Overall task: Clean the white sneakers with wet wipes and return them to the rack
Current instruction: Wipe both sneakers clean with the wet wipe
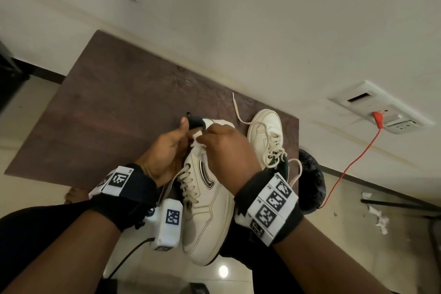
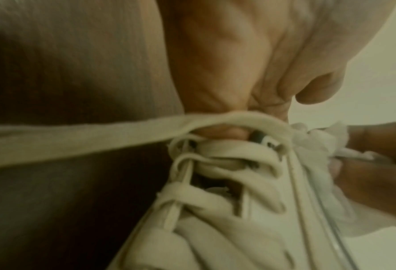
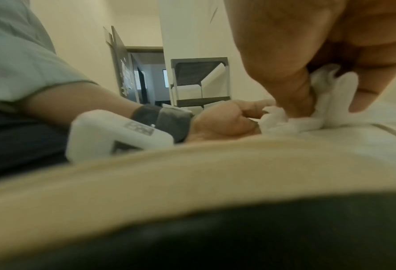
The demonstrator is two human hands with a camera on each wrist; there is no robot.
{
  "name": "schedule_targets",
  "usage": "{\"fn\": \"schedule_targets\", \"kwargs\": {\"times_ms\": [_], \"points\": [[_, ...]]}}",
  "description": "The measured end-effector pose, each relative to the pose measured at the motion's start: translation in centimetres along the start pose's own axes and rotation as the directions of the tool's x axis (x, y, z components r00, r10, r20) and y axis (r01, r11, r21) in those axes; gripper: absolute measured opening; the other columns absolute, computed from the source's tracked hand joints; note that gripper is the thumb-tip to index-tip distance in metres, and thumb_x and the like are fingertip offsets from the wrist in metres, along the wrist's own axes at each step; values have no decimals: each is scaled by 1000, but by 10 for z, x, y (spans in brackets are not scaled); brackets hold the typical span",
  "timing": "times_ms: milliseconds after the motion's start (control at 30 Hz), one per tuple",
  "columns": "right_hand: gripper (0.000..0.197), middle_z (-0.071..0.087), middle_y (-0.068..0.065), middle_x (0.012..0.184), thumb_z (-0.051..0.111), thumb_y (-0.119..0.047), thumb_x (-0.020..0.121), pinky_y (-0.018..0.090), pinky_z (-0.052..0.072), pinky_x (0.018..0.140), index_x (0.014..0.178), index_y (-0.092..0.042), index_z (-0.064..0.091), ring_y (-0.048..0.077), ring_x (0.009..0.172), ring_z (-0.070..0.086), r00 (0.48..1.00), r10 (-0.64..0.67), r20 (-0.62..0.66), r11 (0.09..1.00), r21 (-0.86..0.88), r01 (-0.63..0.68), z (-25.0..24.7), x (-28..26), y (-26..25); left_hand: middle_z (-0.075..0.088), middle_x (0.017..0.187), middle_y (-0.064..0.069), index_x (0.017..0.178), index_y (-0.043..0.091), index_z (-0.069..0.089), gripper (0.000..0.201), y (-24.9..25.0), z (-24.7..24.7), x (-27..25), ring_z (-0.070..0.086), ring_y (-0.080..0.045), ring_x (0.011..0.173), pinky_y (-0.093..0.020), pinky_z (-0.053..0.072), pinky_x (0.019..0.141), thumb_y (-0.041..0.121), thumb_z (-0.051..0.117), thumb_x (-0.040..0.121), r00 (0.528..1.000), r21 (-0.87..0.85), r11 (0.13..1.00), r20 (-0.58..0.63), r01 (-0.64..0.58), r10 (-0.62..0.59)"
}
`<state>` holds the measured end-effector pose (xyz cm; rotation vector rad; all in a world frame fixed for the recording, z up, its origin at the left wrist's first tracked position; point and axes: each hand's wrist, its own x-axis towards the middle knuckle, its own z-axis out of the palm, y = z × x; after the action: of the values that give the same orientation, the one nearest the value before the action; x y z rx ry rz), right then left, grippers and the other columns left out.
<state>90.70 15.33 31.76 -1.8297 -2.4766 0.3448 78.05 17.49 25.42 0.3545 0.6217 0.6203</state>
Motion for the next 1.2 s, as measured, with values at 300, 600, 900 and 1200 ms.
{"fn": "schedule_targets", "kwargs": {"times_ms": [300, 600, 900, 1200], "points": [[21, 66, 8, 82, 69, 3, 70, 35, 53, 57, 88, -8, 73, 27, 73, 61, 998, -61, 22, 997, 43, 60, 3, -15, 9, 70, 110, -13, 118, 11, 62, 38, -6, 0, 5, 67, -22, 99, -30, 57, 79, 30, 34, 100, 999, 19, 1000, -35, -5, 6], [29, 68, 6, 86, 70, 8, 68, 37, 55, 61, 92, -8, 74, 27, 76, 64, 999, -38, 4, 996, 83, 37, 4, -25, 11, 67, 117, -15, 122, 12, 59, 33, -6, -3, 7, 66, -26, 102, -32, 56, 81, 14, 35, 99, 996, 145, 989, -72, -42, 52], [23, 66, 10, 83, 64, 4, 73, 33, 52, 60, 91, -7, 73, 32, 70, 63, 995, 74, -70, 997, -2, -75, 1, -1, 33, 69, 112, -11, 126, 15, 57, 33, -7, 1, 9, 69, -19, 93, -27, 57, 79, 16, 38, 99, 992, 292, 955, -87, -60, 89], [28, 69, 9, 90, 65, 7, 73, 38, 55, 65, 95, -7, 74, 29, 78, 66, 1000, -2, -2, 997, 74, 2, -7, -14, 34, 72, 101, -2, 120, 19, 58, 30, -9, -4, 12, 70, -12, 87, -22, 57, 76, 12, 37, 100, 986, 337, 936, -91, -101, 139]]}}
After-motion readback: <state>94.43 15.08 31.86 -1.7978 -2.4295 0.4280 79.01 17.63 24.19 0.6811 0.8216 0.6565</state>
